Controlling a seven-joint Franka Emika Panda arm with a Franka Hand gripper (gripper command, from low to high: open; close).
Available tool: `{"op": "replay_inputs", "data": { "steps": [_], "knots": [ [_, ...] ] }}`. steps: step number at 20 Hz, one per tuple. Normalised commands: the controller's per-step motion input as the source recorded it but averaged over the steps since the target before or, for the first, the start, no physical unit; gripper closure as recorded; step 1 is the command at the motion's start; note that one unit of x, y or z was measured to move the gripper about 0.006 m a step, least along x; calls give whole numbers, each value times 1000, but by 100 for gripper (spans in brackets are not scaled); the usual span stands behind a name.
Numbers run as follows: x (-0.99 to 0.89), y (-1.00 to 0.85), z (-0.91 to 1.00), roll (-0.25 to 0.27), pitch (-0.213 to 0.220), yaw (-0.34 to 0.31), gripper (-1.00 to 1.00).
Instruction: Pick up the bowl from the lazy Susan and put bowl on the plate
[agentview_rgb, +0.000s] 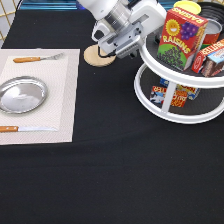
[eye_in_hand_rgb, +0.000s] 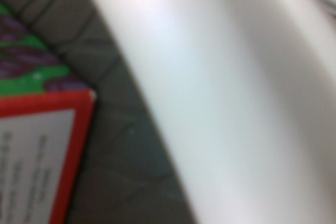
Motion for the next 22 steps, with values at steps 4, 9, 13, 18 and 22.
{"op": "replay_inputs", "data": {
  "steps": [4, 9, 13, 18, 22],
  "knots": [
    [594, -135, 0, 63, 9, 91, -100],
    [-37, -83, 325, 22, 7, 51, -100],
    [-459, 0, 663, -35, -35, 47, -100],
    [-758, 73, 414, -122, -81, 46, -100],
    [-893, 179, 114, -160, -77, 45, -100]
  ]
}}
